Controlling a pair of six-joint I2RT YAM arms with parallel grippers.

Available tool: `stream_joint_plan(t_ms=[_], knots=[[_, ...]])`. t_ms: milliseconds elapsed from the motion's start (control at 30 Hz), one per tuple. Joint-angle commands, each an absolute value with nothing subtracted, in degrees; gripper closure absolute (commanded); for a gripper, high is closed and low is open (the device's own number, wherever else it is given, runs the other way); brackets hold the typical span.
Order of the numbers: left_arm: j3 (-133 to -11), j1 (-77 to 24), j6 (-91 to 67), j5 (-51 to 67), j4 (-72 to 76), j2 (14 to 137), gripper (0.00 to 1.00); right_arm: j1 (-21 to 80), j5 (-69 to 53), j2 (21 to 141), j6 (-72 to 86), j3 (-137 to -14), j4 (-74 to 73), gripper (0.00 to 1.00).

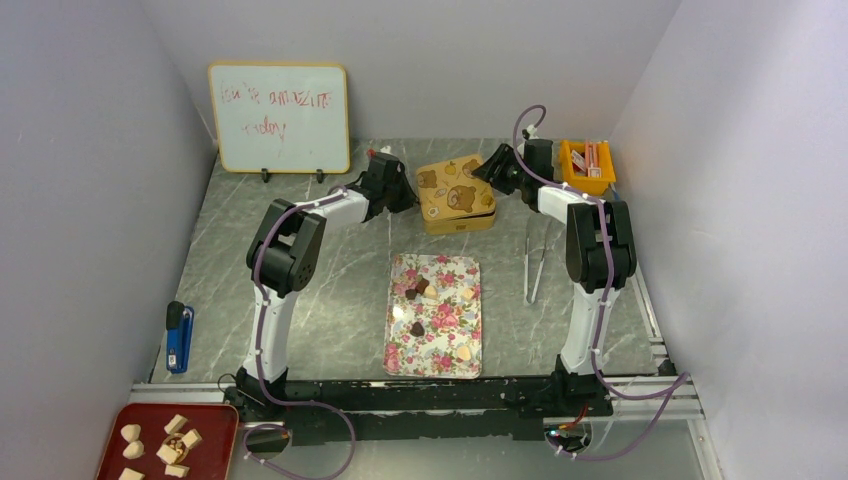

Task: Pack the chocolate
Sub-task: Close the box lid on the packing box.

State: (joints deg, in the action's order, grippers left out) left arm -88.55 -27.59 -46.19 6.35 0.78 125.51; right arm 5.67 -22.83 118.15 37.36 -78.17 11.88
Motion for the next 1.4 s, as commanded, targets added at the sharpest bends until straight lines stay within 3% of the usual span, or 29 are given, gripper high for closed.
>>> stream_joint_plan(t_ms=[0, 1367], knots=[[-89.19, -28.21, -46.52, 6.16, 2.64, 123.13, 0.95, 5.71, -21.08, 114.25, 35.46, -80.98, 11.64, 0.48], [-90.07, -28.39, -44.96, 6.38, 1.65, 123.81, 0.95, 5.54, -13.45, 112.14, 32.44, -81.82, 6.28, 0.48]])
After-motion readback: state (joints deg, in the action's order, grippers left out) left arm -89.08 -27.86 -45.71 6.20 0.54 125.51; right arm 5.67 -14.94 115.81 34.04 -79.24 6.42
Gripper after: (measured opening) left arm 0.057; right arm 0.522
